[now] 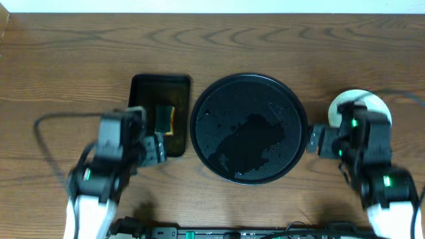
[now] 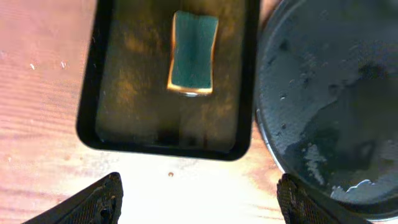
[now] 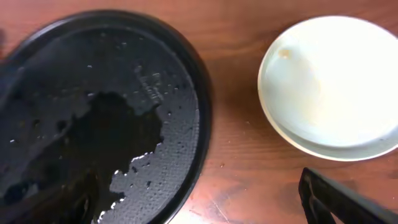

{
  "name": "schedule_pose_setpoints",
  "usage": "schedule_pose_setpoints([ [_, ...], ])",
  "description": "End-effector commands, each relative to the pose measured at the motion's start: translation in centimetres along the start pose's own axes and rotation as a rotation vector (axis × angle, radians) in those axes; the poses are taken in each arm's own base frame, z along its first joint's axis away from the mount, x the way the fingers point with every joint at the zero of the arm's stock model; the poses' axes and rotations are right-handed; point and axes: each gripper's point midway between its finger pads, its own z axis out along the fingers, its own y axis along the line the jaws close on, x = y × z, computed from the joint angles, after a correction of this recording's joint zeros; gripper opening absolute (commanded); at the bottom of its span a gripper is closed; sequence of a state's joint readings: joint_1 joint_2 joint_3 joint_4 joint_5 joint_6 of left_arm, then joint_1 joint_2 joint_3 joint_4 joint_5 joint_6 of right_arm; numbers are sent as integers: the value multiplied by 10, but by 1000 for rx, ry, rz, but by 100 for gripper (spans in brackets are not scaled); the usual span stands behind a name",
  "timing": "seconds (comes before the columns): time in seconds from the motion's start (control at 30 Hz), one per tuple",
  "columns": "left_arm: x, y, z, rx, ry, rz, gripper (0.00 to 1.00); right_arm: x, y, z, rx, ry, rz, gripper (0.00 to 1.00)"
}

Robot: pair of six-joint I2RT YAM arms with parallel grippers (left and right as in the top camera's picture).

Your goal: Clean dirty plates on tray and stack at the side

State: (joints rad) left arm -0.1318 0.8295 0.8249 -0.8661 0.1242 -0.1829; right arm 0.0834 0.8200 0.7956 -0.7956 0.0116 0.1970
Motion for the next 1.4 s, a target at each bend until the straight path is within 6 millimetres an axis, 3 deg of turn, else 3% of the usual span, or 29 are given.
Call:
schedule_pose_setpoints([
  [0.0,2,1,-16,16,-104,22,80,3,-6,-14,24,-64,11,99],
  [0.03,2,1,-22,23,-133,24,80,4,-6,-17,18,-71,12,99],
  [0.07,1,0,-27,29,-155,22,89,6,-6,-21,18,-78,12,99],
  [0.23,-1,-1,-43,47,-229,27,89,16,-9,-28,22,-62,11,99],
  [0.47,-1,-1,-41,46,-224,27,89,30,-11,-28,33,-6,9,99],
  [1.0,-1,-1,-41,45,-223,27,90,29,-12,-33,30,-27,8,99],
  [1.13,-1,-1,-41,45,-223,27,90,21,-14,-44,41,-106,-22,99],
  [1.37,-1,-1,-41,45,-223,27,90,4,-10,-65,-21,-424,-52,99],
])
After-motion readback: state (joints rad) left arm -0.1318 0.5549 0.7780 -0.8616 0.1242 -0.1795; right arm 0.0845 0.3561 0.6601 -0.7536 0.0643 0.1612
